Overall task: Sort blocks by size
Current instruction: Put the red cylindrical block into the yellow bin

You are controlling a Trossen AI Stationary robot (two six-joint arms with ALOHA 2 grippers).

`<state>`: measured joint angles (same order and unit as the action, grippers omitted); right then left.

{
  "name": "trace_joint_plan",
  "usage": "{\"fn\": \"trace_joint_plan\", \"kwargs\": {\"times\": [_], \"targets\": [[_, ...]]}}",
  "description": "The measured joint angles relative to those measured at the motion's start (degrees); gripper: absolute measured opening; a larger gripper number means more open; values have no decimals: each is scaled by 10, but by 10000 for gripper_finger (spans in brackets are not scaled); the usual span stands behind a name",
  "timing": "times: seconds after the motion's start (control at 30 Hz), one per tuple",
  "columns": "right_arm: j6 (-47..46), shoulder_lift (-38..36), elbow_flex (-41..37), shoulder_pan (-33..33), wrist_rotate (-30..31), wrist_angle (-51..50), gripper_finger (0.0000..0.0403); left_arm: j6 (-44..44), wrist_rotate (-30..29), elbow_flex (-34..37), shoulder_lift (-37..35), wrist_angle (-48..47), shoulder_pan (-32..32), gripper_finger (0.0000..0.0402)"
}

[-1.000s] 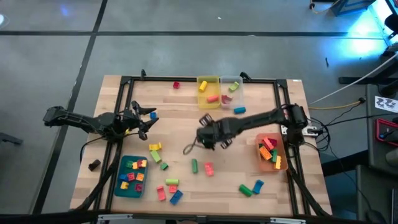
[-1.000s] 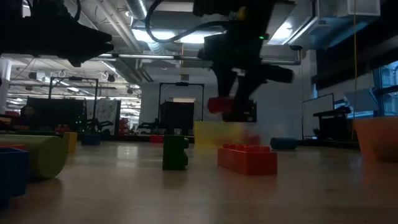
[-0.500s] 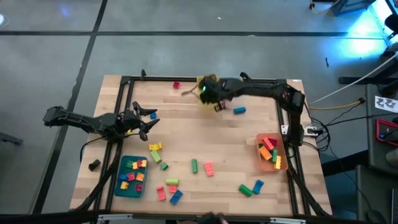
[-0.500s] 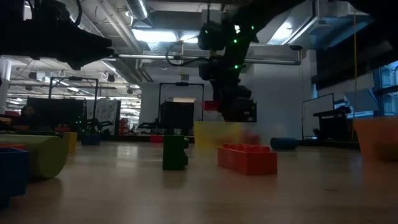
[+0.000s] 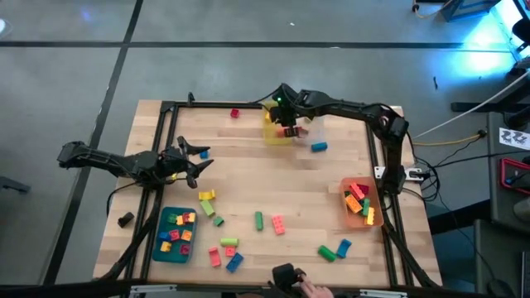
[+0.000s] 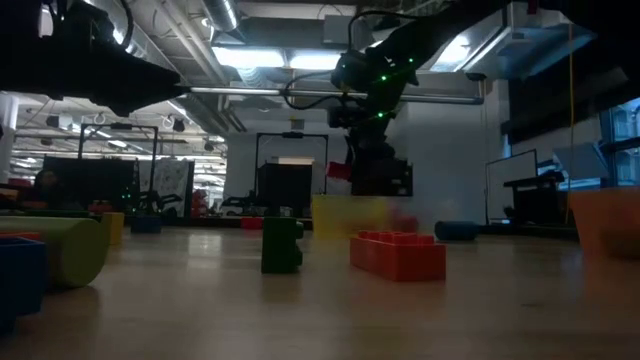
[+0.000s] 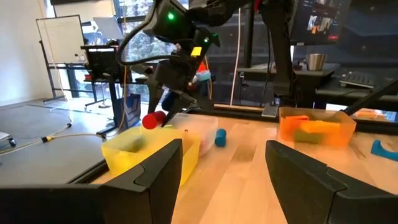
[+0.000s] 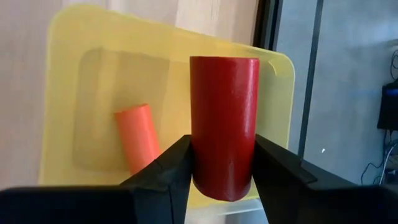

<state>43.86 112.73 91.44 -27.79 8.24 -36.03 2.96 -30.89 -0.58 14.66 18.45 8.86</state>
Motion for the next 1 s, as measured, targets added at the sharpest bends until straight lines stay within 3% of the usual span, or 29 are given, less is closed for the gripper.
{"fn": "trace_joint_plan", "kwargs": {"times": [0.3,0.53,1.0], "targets": [[-25,0,0,0,3,0,152,0,0,0,0,1,0,214],[-33,0,0,0,43,0,152,0,0,0,0,1,0,214],[-32,0,0,0,42,2,152,0,0,0,0,1,0,214]]}}
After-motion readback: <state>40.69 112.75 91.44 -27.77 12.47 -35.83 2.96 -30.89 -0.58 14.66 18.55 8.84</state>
